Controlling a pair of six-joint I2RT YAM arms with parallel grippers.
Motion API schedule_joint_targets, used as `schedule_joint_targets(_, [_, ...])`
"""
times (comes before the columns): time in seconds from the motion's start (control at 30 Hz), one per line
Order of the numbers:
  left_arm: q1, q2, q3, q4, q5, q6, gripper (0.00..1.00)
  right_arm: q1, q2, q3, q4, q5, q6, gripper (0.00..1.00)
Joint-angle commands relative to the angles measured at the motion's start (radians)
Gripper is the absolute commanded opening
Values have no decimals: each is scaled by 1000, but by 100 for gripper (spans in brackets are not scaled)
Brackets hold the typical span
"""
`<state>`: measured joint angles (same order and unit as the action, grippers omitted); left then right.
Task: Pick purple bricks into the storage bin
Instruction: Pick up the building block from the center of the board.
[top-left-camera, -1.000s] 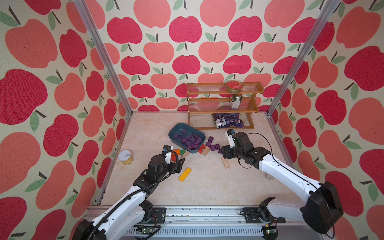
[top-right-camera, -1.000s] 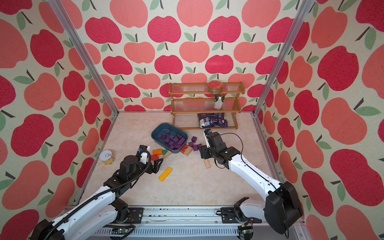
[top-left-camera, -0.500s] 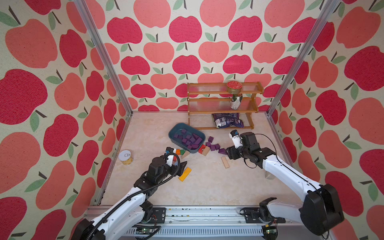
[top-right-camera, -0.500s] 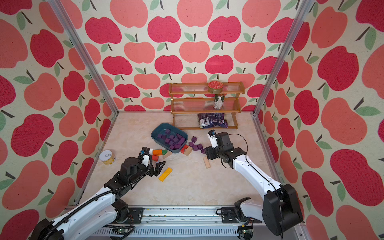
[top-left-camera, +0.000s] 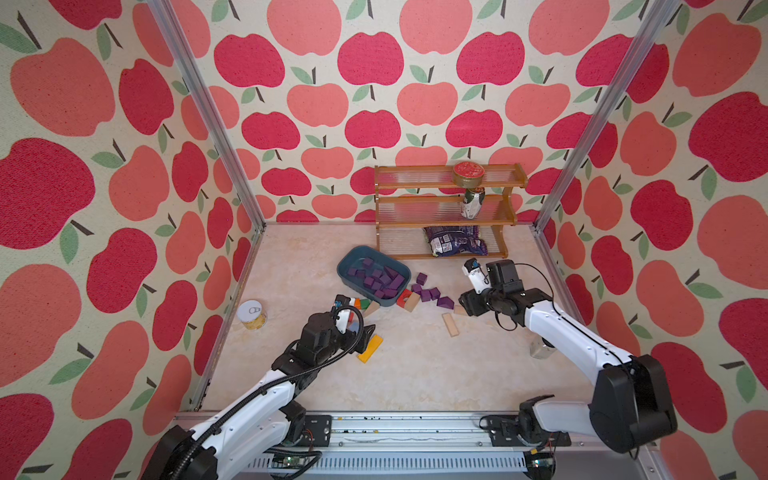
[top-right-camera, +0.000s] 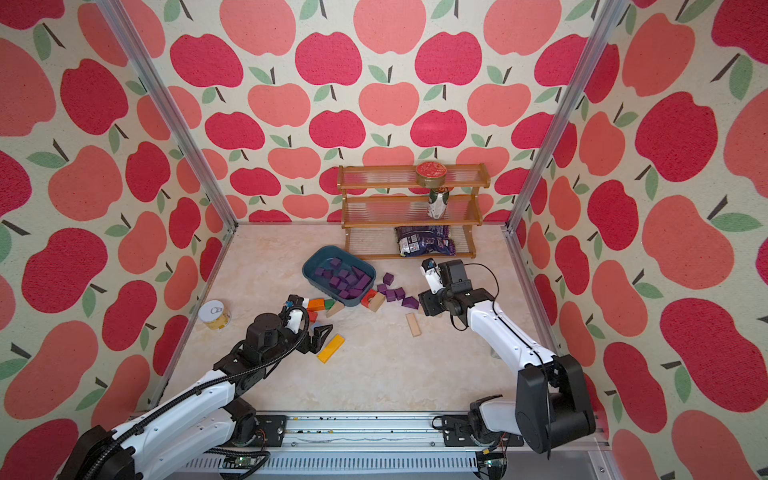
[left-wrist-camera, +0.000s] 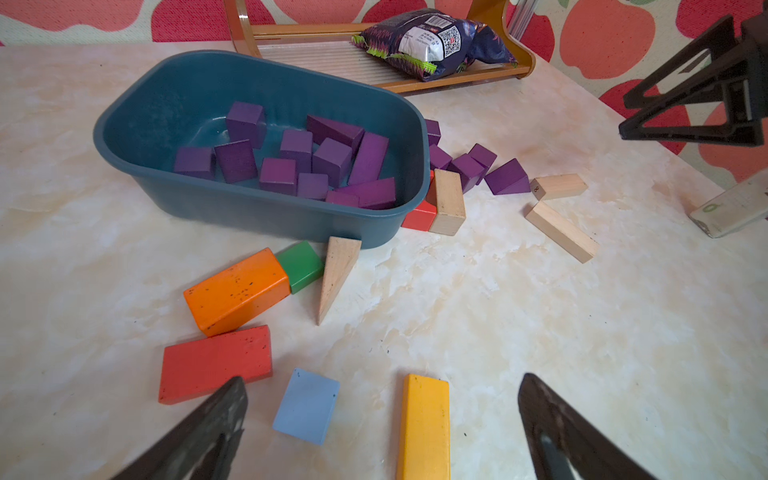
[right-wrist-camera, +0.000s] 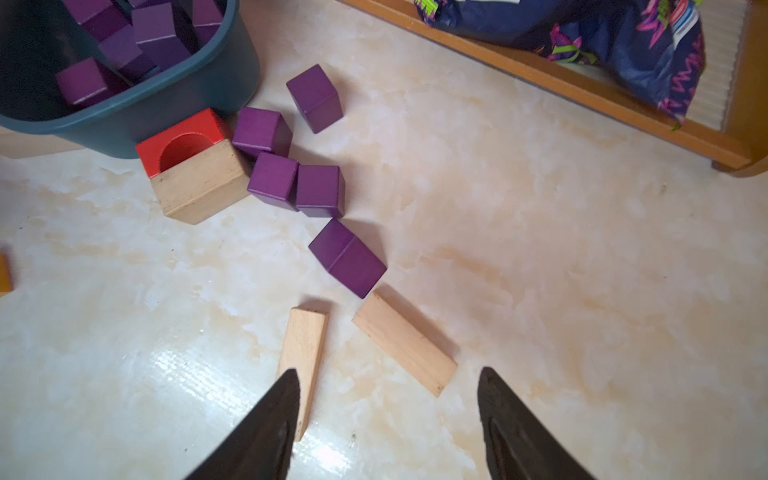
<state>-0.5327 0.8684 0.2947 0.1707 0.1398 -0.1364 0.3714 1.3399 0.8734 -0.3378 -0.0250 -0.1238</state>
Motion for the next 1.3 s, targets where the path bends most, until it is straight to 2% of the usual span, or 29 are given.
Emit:
schedule_joint_targets(0.0, [-5, 17, 41, 6, -9, 11, 99, -15, 65, 28, 66, -31, -120, 69])
schedule_joint_targets(0.23, [-9, 7, 38, -1, -24, 10, 99, -22, 245, 151, 4, -213, -235, 65])
schedule_joint_targets(0.5, [-10, -23, 31, -10, -65, 11, 99, -22, 290, 160, 43, -317, -250, 65])
schedule_joint_targets(0.77, [-10, -12, 30, -6, -80, 10, 99, -22, 343, 213, -24, -293, -272, 62])
schedule_joint_targets(1.13, [-8, 0, 32, -5, -86, 11, 99, -20, 344, 180, -15, -269, -271, 61])
schedule_joint_targets(1.27, [-9, 1, 33, -5, -86, 9, 99, -19, 374, 189, -15, -234, -242, 58])
